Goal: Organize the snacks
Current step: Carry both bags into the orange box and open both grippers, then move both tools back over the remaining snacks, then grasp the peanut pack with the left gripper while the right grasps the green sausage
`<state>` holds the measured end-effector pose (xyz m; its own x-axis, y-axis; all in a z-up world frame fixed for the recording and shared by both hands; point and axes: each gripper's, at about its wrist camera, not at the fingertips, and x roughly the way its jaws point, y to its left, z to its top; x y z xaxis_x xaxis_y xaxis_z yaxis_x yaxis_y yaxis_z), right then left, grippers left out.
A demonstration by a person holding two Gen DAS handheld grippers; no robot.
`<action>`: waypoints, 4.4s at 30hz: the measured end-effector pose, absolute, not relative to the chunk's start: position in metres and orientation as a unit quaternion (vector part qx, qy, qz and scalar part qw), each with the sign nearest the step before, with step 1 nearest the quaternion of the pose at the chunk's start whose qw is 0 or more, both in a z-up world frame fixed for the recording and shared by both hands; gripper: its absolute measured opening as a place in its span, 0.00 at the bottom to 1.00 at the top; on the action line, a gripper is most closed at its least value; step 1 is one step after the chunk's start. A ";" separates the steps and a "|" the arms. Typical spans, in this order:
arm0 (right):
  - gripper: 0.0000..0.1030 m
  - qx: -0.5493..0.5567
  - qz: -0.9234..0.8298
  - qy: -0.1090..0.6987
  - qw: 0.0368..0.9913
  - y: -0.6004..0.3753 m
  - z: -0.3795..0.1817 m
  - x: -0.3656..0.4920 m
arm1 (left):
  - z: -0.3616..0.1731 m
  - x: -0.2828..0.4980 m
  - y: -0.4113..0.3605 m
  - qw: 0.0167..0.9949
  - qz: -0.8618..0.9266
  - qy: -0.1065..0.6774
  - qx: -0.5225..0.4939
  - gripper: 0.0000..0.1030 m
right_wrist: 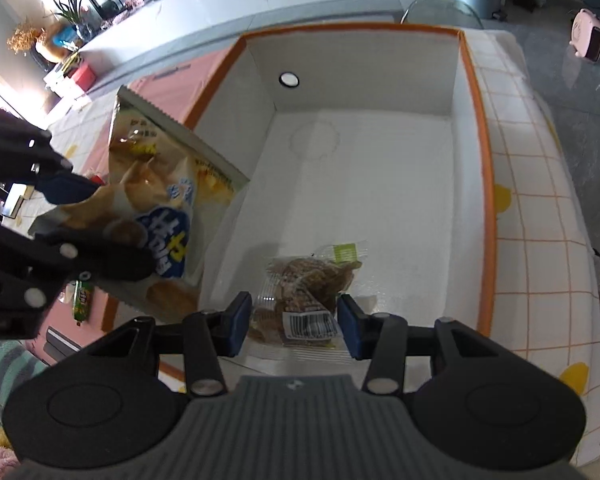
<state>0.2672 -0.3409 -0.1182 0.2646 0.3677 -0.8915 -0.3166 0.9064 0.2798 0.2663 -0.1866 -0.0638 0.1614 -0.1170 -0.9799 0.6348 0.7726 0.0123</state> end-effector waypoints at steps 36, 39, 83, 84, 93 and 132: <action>0.51 -0.010 0.175 0.600 0.780 -0.312 -0.100 0.267 | -0.013 0.212 -0.152 0.767 -0.259 0.543 0.224 0.58; 0.51 -0.005 0.179 0.583 0.793 -0.308 -0.078 0.255 | 0.003 0.199 -0.134 0.784 -0.251 0.530 0.206 0.58; 0.53 0.079 0.201 0.468 0.857 -0.126 -0.103 0.116 | -0.059 0.114 0.100 0.825 -0.158 0.523 0.143 0.70; 0.52 0.080 0.202 0.472 0.855 -0.123 -0.107 0.119 | -0.064 0.118 0.103 0.823 -0.161 0.526 0.141 0.71; 0.50 0.063 0.222 0.494 0.838 -0.086 -0.139 0.142 | -0.113 0.156 0.129 0.802 -0.162 0.564 0.112 0.75; 0.19 0.075 0.196 0.555 0.805 -0.095 -0.185 0.176 | -0.122 0.164 0.119 0.799 -0.228 0.550 -0.082 0.35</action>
